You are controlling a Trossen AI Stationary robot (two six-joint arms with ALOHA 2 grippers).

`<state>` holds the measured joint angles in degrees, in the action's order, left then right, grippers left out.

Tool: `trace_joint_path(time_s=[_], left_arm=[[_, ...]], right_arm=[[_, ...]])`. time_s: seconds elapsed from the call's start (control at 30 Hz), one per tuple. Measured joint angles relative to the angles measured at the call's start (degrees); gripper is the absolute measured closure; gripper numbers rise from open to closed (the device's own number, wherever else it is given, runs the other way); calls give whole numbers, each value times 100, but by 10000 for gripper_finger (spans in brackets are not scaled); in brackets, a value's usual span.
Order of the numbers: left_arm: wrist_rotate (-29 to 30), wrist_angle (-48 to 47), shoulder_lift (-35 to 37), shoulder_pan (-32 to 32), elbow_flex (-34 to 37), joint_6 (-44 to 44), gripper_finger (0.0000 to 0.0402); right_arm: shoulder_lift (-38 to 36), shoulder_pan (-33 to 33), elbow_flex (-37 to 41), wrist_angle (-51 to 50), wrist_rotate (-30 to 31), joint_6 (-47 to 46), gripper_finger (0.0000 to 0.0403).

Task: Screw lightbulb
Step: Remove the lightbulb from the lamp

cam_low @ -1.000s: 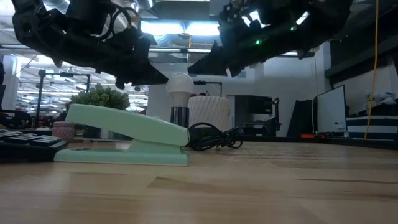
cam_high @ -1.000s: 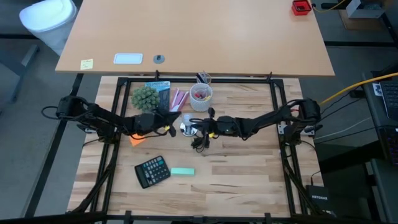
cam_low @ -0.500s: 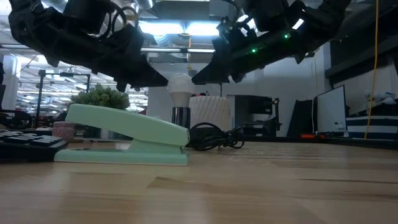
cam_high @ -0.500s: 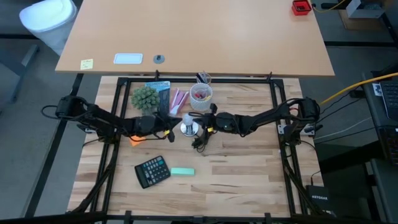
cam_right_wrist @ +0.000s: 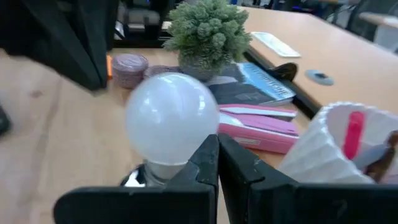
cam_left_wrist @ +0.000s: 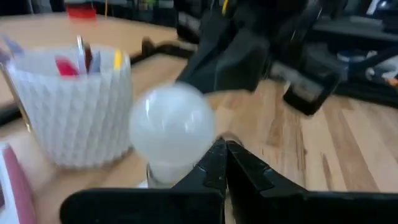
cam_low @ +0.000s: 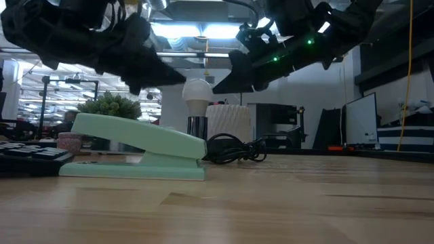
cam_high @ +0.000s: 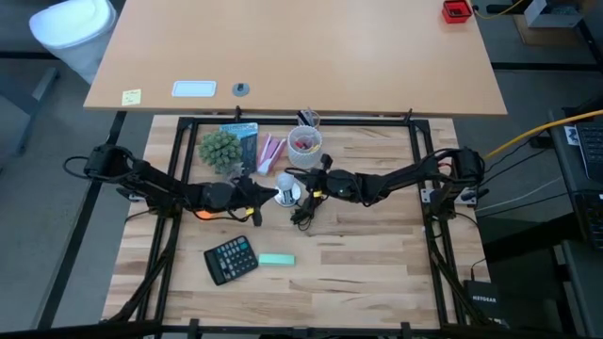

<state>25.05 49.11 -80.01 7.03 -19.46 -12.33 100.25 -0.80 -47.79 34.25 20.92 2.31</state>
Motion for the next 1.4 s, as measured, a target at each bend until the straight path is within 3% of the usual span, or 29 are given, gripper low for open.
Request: trace_joint_path(time_s=[0.33,0.63,0.87,1.1,1.4], left_arm=[[688,1519,2,-65,-2,1112,400],[790,966,2,-675,-2,801,400],[278,161,2,-1061,0,484,400],[-82,72,2,-1054,0,321,400],[46,-120,20,-692,0,81,400]], right_arm=[[-636,225,-2,-4,24,306,391],[-642,683,-7,11,-812,86,391],[-5,636,-5,434,-525,-43,391],[200,411,-4,441,-345,-148,391],[196,76,0,292,-402,-398,391]])
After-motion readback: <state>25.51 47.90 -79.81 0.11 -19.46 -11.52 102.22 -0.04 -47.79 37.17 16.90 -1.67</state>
